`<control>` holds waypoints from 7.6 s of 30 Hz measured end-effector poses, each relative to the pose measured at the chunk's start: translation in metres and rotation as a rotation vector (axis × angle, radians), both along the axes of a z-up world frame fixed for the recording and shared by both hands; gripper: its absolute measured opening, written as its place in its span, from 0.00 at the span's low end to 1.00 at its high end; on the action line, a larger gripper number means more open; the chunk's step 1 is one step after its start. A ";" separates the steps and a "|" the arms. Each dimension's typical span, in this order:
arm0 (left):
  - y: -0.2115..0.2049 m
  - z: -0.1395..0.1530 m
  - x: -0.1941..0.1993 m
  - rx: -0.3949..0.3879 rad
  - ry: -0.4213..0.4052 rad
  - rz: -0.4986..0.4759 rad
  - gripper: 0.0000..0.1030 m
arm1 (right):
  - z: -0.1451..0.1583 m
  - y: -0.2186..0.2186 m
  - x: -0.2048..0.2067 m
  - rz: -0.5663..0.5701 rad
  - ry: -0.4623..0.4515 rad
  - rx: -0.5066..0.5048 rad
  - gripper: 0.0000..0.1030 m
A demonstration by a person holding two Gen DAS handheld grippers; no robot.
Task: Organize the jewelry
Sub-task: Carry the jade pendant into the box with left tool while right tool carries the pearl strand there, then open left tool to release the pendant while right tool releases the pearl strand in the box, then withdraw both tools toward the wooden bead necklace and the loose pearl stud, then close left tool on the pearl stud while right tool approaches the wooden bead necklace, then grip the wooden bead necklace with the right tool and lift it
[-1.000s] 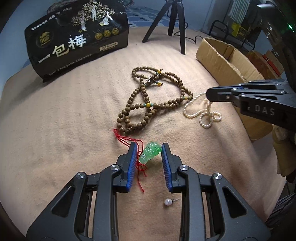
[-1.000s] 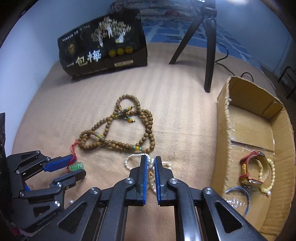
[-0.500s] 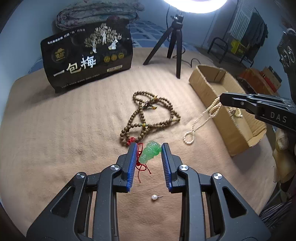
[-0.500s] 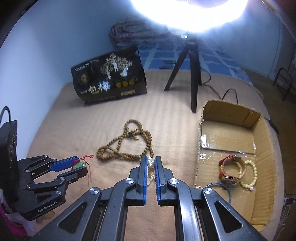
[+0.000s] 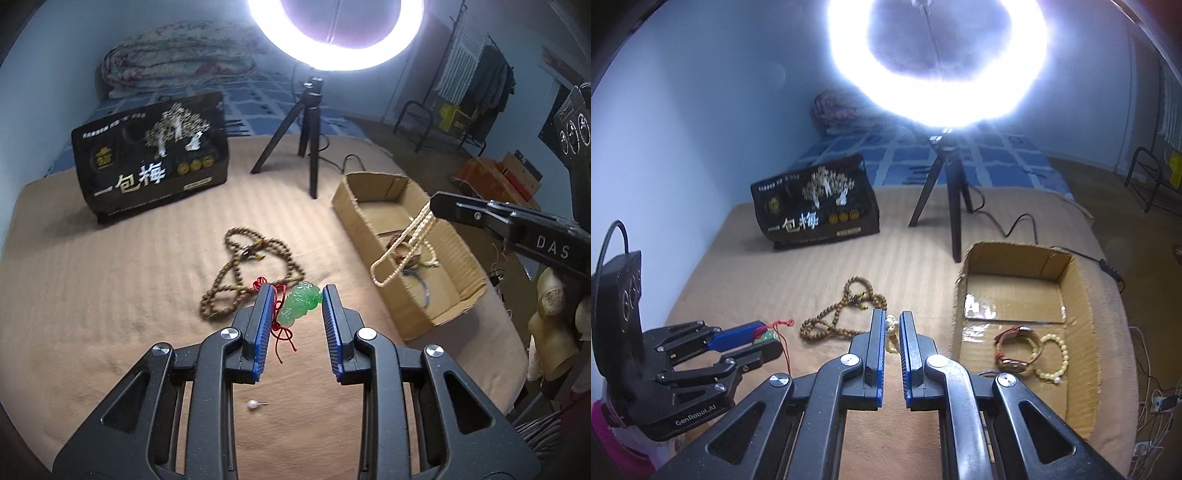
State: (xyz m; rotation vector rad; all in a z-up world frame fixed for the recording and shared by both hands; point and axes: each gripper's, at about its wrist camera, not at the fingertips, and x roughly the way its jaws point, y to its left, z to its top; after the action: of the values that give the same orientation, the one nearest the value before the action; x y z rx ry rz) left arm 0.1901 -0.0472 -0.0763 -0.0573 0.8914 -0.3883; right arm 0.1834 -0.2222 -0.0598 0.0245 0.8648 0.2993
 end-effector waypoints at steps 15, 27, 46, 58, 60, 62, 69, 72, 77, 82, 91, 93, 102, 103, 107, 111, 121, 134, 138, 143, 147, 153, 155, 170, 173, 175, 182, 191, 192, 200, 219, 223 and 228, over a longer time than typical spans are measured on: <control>-0.066 0.021 -0.006 -0.026 -0.053 -0.093 0.25 | 0.031 -0.061 -0.014 -0.097 -0.076 0.014 0.05; -0.115 0.015 -0.005 -0.029 -0.049 -0.158 0.25 | 0.024 -0.105 -0.013 -0.172 -0.057 -0.013 0.05; -0.181 -0.030 0.005 0.024 0.023 -0.239 0.25 | -0.027 -0.150 0.001 -0.238 0.072 -0.079 0.05; -0.189 -0.052 0.009 0.065 0.066 -0.255 0.26 | -0.048 -0.150 0.009 -0.238 0.126 -0.110 0.05; -0.189 -0.052 0.009 0.069 0.068 -0.257 0.26 | -0.049 -0.150 0.009 -0.239 0.129 -0.108 0.05; -0.189 -0.052 0.009 0.072 0.066 -0.257 0.26 | -0.049 -0.150 0.009 -0.238 0.131 -0.111 0.05; -0.186 -0.052 0.009 0.084 0.074 -0.232 0.56 | -0.047 -0.148 0.009 -0.243 0.111 -0.120 0.52; -0.183 -0.051 0.010 0.085 0.076 -0.224 0.56 | -0.043 -0.146 0.007 -0.248 0.088 -0.133 0.69; -0.177 -0.049 0.011 0.082 0.082 -0.209 0.56 | -0.041 -0.144 0.006 -0.253 0.082 -0.124 0.81; -0.171 -0.045 0.008 0.082 0.078 -0.204 0.56 | -0.038 -0.141 0.006 -0.257 0.068 -0.117 0.86; -0.145 -0.037 0.005 0.082 0.076 -0.182 0.56 | -0.033 -0.125 0.006 -0.233 0.051 -0.098 0.94; -0.136 -0.035 0.005 0.083 0.077 -0.173 0.56 | -0.032 -0.120 0.006 -0.225 0.049 -0.092 0.95; -0.084 -0.021 0.005 0.065 0.061 -0.116 0.56 | -0.027 -0.095 0.006 -0.181 0.030 -0.074 0.96; -0.075 -0.019 0.005 0.060 0.059 -0.105 0.56 | -0.026 -0.092 0.005 -0.175 0.029 -0.067 0.96; -0.049 -0.013 0.005 0.048 0.052 -0.068 0.56 | -0.025 -0.079 0.006 -0.154 0.023 -0.052 0.96; -0.020 -0.010 0.002 0.042 0.045 -0.035 0.56 | -0.024 -0.066 0.007 -0.133 0.021 -0.034 0.96; 0.032 -0.023 -0.012 0.046 0.081 0.010 0.56 | -0.030 -0.029 0.017 -0.078 0.032 -0.001 0.96; 0.048 -0.046 -0.036 0.062 0.120 -0.049 0.56 | -0.049 0.025 0.030 0.010 0.066 -0.003 0.96; 0.038 -0.058 -0.042 0.092 0.140 -0.094 0.48 | -0.054 0.037 0.036 0.022 0.077 0.003 0.96; 0.031 -0.075 -0.047 0.127 0.163 -0.136 0.48 | -0.063 0.048 0.046 0.027 0.102 0.013 0.96; 0.029 -0.087 -0.046 0.148 0.182 -0.147 0.40 | -0.073 0.054 0.055 0.023 0.137 0.036 0.96; 0.024 -0.098 -0.044 0.167 0.188 -0.162 0.40 | -0.090 0.066 0.069 0.005 0.187 0.057 0.96; 0.023 -0.100 -0.043 0.176 0.188 -0.166 0.40 | -0.095 0.069 0.072 0.001 0.199 0.056 0.96; 0.017 -0.118 -0.031 0.180 0.199 -0.167 0.26 | -0.132 0.088 0.098 -0.035 0.263 0.031 0.97; 0.019 -0.119 -0.029 0.179 0.195 -0.161 0.20 | -0.141 0.092 0.104 -0.042 0.282 0.027 0.99; 0.021 -0.120 -0.028 0.177 0.195 -0.154 0.17 | -0.147 0.095 0.108 -0.048 0.293 0.012 0.99; 0.030 -0.122 -0.027 0.164 0.191 -0.149 0.11 | -0.160 0.099 0.119 -0.088 0.301 0.003 0.99; 0.034 -0.122 -0.031 0.156 0.189 -0.147 0.11 | -0.179 0.111 0.133 -0.122 0.288 -0.084 1.00; 0.034 -0.122 -0.031 0.156 0.189 -0.147 0.11 | -0.180 0.113 0.134 -0.120 0.286 -0.096 1.00; 0.035 -0.124 -0.033 0.163 0.182 -0.146 0.11 | -0.188 0.127 0.132 -0.007 0.327 -0.208 1.00; 0.028 -0.117 -0.039 0.175 0.178 -0.125 0.10 | -0.166 0.115 0.086 0.123 0.312 -0.197 0.10; 0.032 -0.114 -0.040 0.172 0.179 -0.112 0.10 | -0.151 0.108 0.077 0.124 0.284 -0.173 0.10; 0.041 -0.107 -0.039 0.162 0.177 -0.082 0.10 | -0.129 0.103 0.063 0.120 0.238 -0.148 0.10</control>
State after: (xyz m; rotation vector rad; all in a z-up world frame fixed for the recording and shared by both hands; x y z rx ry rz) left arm 0.1510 -0.0058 -0.1837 0.0954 1.0994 -0.3902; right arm 0.2462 -0.1196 -0.1891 -0.1324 1.1252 0.3489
